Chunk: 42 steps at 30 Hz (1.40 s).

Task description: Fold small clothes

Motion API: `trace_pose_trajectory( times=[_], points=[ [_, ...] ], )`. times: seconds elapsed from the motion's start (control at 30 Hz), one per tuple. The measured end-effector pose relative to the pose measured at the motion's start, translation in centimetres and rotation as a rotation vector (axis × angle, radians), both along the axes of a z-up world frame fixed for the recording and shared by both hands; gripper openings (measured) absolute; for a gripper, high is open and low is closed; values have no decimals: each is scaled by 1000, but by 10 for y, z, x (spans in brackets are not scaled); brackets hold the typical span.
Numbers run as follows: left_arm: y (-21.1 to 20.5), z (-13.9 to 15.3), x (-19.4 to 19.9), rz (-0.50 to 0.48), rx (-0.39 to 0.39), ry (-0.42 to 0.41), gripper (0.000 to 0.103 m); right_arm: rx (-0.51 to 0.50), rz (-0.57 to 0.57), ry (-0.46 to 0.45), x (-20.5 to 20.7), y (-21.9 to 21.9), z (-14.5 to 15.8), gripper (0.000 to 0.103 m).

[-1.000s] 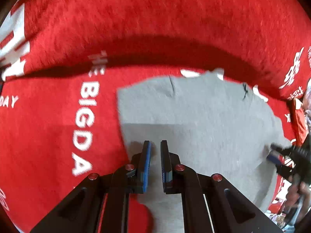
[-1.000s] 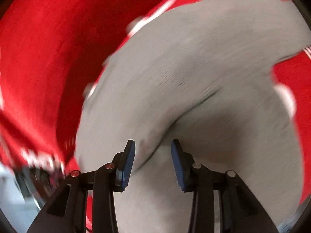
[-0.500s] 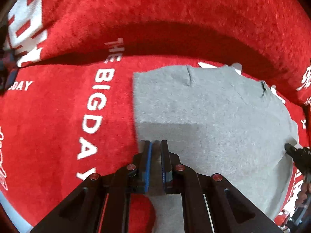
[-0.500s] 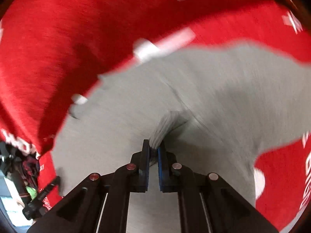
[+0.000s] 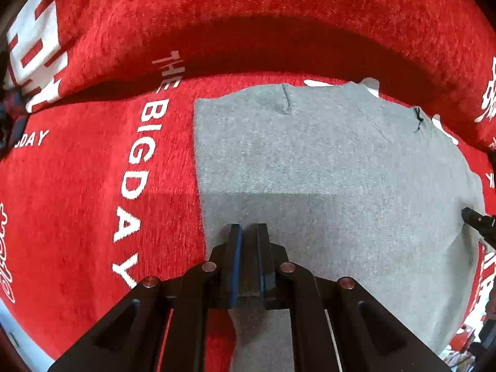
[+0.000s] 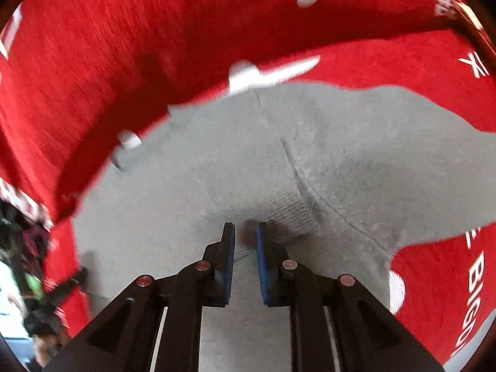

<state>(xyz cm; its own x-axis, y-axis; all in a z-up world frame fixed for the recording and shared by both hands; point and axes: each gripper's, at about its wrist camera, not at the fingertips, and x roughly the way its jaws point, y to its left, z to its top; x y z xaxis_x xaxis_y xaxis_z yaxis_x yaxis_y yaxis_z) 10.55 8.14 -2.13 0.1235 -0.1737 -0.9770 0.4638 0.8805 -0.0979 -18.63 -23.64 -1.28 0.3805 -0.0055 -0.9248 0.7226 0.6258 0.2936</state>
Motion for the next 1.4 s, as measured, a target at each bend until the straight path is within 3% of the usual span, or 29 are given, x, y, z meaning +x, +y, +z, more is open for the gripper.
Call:
trace_pose_trajectory(
  times=[0.13, 0.2, 0.37, 0.53, 0.63, 0.67, 0.73, 0.77, 0.8, 0.83, 0.9, 1.17, 1.27, 1.4],
  points=[
    [3, 6, -1, -11, 60, 3, 11, 32, -62, -17, -20, -8, 7, 11],
    [-1, 11, -5, -29, 86, -6, 11, 43, -75, 4, -32, -9, 10, 17],
    [-23, 26, -32, -83, 63, 16, 11, 108, -85, -18, -61, -7, 18, 17],
    [-56, 34, -68, -144, 109, -14, 11, 166, -112, -24, -86, 0, 20, 18],
    [-73, 34, -89, -159, 89, 28, 11, 188, -142, -38, -100, 2, 20, 26],
    [-77, 33, -93, -166, 87, 36, 11, 194, -149, -43, -103, 2, 21, 32],
    [-88, 29, -102, -185, 83, 61, 11, 211, -166, -58, -114, 1, 21, 35],
    [-94, 27, -107, -195, 82, 73, 27, 221, -173, -64, -119, 1, 20, 35],
    [-98, 27, -111, -199, 84, 78, 52, 228, -177, -67, -123, 0, 19, 35],
    [-104, 28, -114, -192, 94, 70, 103, 238, -182, -72, -127, -2, 18, 35],
    [-112, 35, -117, -195, 88, 20, 101, 250, -191, -80, -136, -4, 15, 35],
    [-160, 35, -128, -275, 87, 17, 101, 292, -283, -112, -171, -25, 6, 36],
    [-178, 26, -134, -298, 93, 72, 101, 300, -356, -147, -193, -41, 4, 47],
    [-196, 17, -144, -321, 88, 124, 101, 292, -471, -180, -228, -69, -2, 47]
  ],
)
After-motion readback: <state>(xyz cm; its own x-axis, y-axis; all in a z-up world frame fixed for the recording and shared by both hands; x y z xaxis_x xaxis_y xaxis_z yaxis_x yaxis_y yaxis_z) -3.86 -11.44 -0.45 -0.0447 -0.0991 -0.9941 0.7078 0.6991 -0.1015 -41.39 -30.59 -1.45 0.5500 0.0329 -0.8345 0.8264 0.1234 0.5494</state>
